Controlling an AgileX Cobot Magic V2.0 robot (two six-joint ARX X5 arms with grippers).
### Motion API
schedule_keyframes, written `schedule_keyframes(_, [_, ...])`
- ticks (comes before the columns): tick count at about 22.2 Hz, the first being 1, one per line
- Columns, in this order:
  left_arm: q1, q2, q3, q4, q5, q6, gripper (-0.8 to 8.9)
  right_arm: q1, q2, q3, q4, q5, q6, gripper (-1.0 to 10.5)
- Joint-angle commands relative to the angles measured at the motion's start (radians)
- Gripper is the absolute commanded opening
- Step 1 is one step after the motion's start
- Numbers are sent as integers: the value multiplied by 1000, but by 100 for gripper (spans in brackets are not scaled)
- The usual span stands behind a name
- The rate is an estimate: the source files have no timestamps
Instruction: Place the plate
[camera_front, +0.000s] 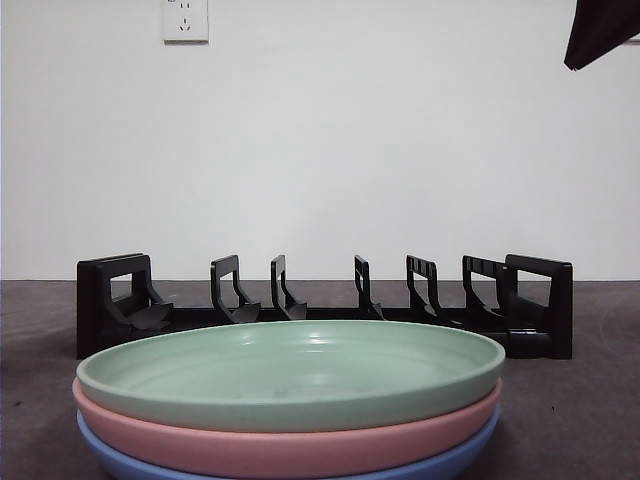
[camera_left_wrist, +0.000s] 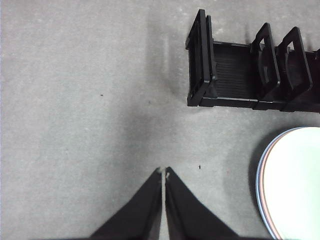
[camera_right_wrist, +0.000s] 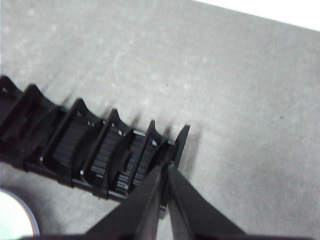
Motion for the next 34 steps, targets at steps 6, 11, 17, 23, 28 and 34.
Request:
schedule_keyframes(6, [109, -256, -376, 594, -26, 245, 7, 4, 3, 13, 65, 1, 0, 23])
schedule_keyframes(11, [230, -530, -755, 864, -26, 312, 7, 4, 3, 13, 98, 1, 0, 23])
schedule_keyframes(17, [237, -664, -919, 885, -24, 298, 7, 4, 2, 13, 113, 0, 0, 23])
schedule_keyframes(23, [237, -661, -921, 871, -24, 293, 7, 5, 2, 13, 118, 1, 0, 23])
schedule_keyframes(28, [237, -661, -921, 877, -24, 293, 7, 5, 2, 13, 117, 1, 0, 23])
schedule_keyframes(34, [237, -661, -921, 878, -24, 293, 7, 5, -44, 2, 112, 19, -53, 23])
